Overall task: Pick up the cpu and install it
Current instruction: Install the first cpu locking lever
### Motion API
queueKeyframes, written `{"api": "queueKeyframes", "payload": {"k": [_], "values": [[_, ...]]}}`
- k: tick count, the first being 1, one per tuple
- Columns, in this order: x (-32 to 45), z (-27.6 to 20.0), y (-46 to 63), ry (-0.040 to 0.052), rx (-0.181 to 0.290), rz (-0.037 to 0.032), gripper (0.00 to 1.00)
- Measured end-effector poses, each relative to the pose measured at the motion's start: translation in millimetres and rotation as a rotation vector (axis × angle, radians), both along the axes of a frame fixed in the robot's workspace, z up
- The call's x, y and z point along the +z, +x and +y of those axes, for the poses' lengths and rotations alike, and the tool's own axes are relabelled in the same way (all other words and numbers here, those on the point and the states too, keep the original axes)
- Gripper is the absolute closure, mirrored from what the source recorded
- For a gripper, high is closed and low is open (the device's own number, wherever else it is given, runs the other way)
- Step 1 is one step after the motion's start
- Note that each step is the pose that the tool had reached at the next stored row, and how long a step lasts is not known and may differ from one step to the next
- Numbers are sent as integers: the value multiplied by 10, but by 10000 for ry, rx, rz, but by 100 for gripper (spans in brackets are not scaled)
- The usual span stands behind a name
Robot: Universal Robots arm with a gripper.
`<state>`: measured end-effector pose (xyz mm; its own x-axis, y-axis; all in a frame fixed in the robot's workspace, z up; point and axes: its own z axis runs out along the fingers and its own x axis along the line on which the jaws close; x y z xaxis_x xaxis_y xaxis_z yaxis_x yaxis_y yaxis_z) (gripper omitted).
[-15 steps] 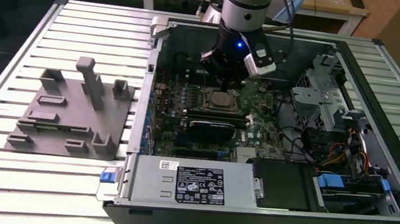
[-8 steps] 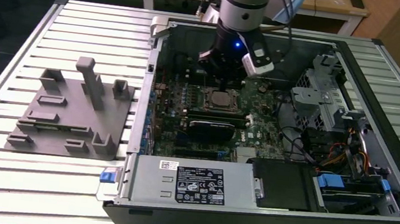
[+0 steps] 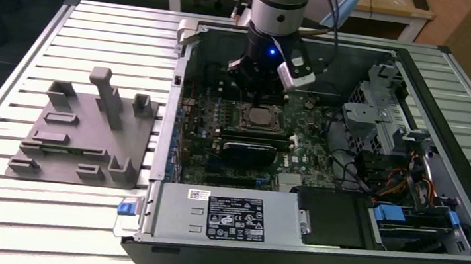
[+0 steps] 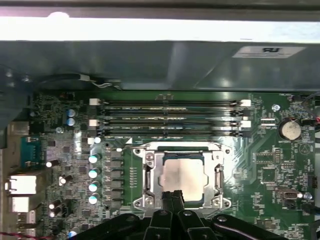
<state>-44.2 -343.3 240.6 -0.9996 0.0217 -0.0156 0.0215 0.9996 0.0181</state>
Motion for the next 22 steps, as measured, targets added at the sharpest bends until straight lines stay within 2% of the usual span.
{"api": "queueKeyframes", "payload": {"k": [14, 16, 19, 22], "values": [[0, 0, -338, 1, 0, 0, 89], [0, 0, -394, 32, 0, 1, 89], [0, 0, -439, 262, 0, 0, 89], [0, 0, -467, 600, 2, 1, 89]]}}
